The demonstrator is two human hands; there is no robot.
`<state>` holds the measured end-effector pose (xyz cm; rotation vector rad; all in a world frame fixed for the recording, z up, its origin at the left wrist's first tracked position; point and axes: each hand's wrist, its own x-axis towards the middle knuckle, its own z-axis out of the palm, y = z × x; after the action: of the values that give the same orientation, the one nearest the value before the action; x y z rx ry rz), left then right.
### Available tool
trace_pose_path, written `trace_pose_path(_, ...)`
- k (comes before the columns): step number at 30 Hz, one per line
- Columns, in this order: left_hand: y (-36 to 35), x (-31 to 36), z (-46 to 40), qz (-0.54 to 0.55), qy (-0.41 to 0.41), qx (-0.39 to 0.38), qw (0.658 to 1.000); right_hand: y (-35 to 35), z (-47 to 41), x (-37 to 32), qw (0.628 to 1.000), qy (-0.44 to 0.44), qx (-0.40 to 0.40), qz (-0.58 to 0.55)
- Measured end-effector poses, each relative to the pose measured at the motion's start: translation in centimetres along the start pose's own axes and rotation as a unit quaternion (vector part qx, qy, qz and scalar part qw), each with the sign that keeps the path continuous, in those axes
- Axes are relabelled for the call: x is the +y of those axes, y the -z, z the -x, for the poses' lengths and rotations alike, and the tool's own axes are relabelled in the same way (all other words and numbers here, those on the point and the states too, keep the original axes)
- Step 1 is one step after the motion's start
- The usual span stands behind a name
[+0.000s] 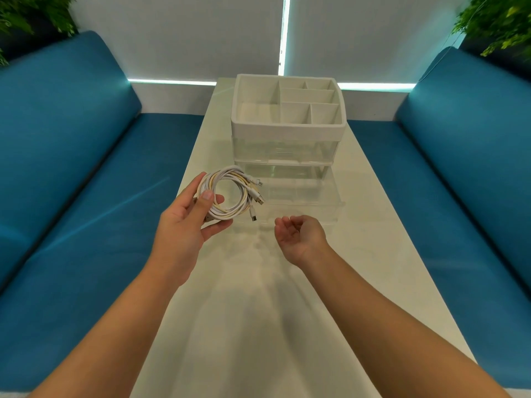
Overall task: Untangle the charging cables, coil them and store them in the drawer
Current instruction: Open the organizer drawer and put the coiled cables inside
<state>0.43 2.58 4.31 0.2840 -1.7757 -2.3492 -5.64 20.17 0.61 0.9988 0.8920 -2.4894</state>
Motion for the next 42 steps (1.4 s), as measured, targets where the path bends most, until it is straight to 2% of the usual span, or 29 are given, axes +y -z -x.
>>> trace_pose_path(3, -0.6, 0.4, -0.4, 0.0, -0.004, -0.008, 1.0, -0.2, 2.7, -1.1, 0.997, -0.009, -0.03, 0.071)
trace_pose_path(6, -1.5, 1.2, -1.3, -0.004, -0.005, -0.019, 1.0, -1.6, 5.1, -3.7, 0.971, 0.114, -0.081, 0.195)
trace_pose_path(7, -2.0, 1.5, -1.7, -0.005, -0.003, -0.025, 1.0, -2.3, 5.7, -4.8, 0.949, 0.169, -0.094, 0.251)
trace_pose_path(9, -3.0, 2.0, -2.8, -0.02, 0.003, -0.042, 0.999, -3.8, 6.4, -7.2, 0.877, 0.258, -0.104, 0.39)
trace_pose_path(11, -4.2, 2.5, -4.2, -0.048, 0.009, -0.071, 0.996, -5.0, 6.0, -9.0, 0.802, 0.286, -0.116, 0.511)
trace_pose_path(12, -5.0, 2.6, -4.9, -0.064, 0.014, -0.084, 0.994, -5.5, 5.5, -9.7, 0.783, 0.274, -0.13, 0.544)
trace_pose_path(15, -7.1, 2.3, -7.1, -0.108, 0.048, -0.098, 0.988, -6.0, 3.6, -10.9, 0.778, 0.219, -0.164, 0.565)
trace_pose_path(18, -8.5, 1.5, -9.1, -0.17, 0.083, -0.11, 0.976, -5.7, 1.5, -11.5, 0.775, 0.218, -0.138, 0.577)
trace_pose_path(23, -9.4, 0.2, -11.2, -0.362, 0.104, -0.146, 0.915, -5.1, -1.4, -11.4, 0.759, 0.167, -0.08, 0.624)
trace_pose_path(27, -9.5, -1.4, -12.4, -0.456, 0.114, -0.143, 0.871, -5.0, -3.4, -10.7, 0.745, 0.143, -0.044, 0.65)
trace_pose_path(34, -9.8, -3.1, -13.6, -0.6, 0.038, -0.12, 0.79, -4.7, -5.5, -10.0, 0.691, 0.21, 0.001, 0.692)
trace_pose_path(36, -10.0, -3.5, -13.6, -0.608, 0.022, -0.112, 0.786, -4.5, -5.6, -9.9, 0.685, 0.238, 0.005, 0.689)
trace_pose_path(38, -9.9, -3.5, -13.6, -0.59, 0.007, -0.1, 0.801, -4.3, -5.7, -9.8, 0.679, 0.268, 0.007, 0.683)
trace_pose_path(40, -9.5, -3.2, -13.5, -0.576, -0.005, -0.104, 0.811, -4.0, -5.8, -9.7, 0.642, 0.296, 0.007, 0.707)
trace_pose_path(42, -8.9, -3.1, -13.3, -0.592, -0.006, -0.13, 0.796, -3.7, -5.9, -9.6, 0.586, 0.31, 0.015, 0.749)
